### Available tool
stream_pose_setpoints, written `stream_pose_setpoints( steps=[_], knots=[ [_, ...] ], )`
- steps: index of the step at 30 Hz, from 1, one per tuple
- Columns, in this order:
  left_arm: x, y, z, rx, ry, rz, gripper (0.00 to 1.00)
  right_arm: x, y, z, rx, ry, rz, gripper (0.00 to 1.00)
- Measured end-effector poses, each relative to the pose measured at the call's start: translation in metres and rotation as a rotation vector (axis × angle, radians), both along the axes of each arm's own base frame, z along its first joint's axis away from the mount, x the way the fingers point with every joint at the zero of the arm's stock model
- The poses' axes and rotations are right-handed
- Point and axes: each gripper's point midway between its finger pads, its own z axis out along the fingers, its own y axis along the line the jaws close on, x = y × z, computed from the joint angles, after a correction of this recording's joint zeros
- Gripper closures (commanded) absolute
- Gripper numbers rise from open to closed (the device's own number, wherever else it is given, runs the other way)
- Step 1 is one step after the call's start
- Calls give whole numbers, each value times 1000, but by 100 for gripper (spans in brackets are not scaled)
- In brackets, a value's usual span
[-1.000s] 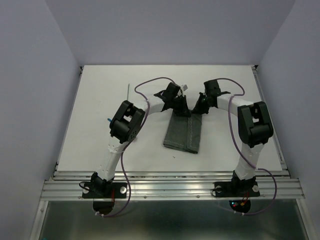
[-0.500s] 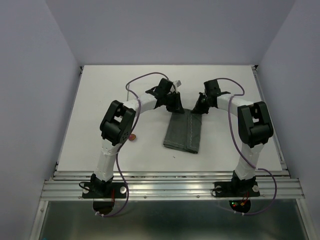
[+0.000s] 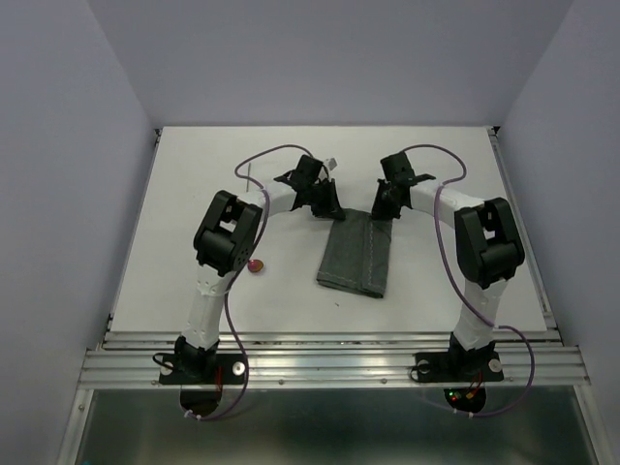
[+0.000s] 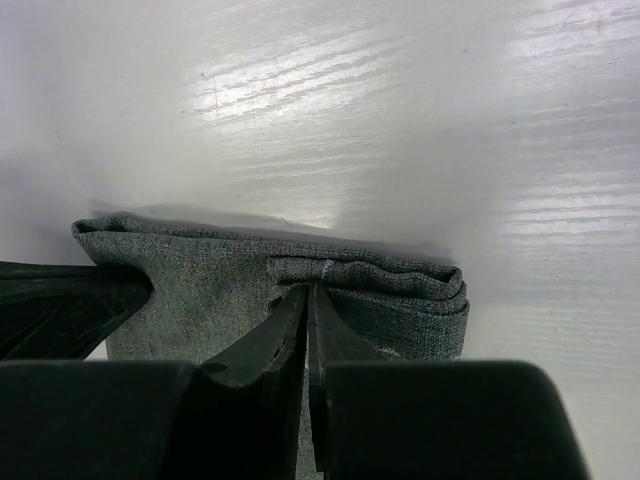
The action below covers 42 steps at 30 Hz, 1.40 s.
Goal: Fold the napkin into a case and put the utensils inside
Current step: Smooth out the 2/3-rectangle-folded napkin at the center of the board.
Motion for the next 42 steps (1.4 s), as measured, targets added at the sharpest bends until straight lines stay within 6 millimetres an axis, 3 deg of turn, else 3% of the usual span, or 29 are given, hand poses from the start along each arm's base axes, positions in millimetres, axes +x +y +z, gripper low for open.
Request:
stream_pose_setpoints(
  steps=[9, 19, 25, 30, 35, 42],
  knots=[
    [-27, 14, -2, -10, 9, 15, 98, -6, -3, 13, -124, -27, 20, 73],
    [-37, 19, -2, -13, 18, 21, 99, -14, 3, 21, -176, -38, 46, 71],
    [-37, 19, -2, -15, 17, 20, 99, -12, 5, 47, -170, -100, 39, 71],
    [-37, 19, -2, -17, 16, 20, 99, -12, 10, 66, -165, -146, 50, 60],
    [-37, 19, -2, -17, 17, 20, 99, -17, 19, 65, -198, -144, 92, 58],
    [-37, 19, -2, -17, 18, 21, 99, -23, 25, 42, -285, -97, 149, 54]
  ],
)
